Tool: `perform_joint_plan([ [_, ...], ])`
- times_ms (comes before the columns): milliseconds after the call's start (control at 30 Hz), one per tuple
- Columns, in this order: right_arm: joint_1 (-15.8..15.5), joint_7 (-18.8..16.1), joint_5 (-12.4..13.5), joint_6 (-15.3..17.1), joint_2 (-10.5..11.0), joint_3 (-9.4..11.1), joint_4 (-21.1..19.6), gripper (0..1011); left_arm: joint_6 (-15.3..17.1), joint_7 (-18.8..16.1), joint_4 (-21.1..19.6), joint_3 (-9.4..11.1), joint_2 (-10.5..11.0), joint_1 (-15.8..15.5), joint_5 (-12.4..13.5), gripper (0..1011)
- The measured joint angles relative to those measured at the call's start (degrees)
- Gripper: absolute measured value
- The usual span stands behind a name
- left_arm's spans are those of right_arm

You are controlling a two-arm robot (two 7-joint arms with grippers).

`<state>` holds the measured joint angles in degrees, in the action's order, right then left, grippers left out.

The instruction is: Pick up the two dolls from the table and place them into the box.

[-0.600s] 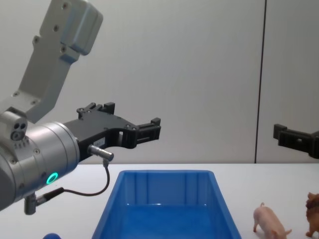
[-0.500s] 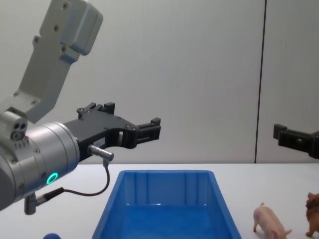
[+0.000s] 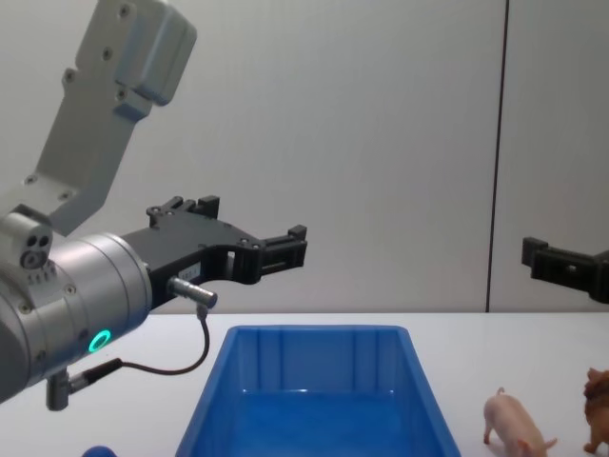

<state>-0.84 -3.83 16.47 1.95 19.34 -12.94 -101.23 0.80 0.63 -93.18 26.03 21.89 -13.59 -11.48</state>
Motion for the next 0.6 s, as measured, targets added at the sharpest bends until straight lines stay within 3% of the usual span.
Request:
perform_joint_plan([
  [267, 0.0, -0.2, 0.0, 0.0, 0.2, 0.2, 0.2, 1001, 0.0, 0.0, 0.0, 0.0, 0.0, 0.0, 0.0, 1001],
  [600, -0.9, -1.8, 1.2, 1.1, 2.3, 1.7, 1.2, 1001, 0.0, 0.0, 0.0, 0.0, 0.0, 0.0, 0.0, 1001],
])
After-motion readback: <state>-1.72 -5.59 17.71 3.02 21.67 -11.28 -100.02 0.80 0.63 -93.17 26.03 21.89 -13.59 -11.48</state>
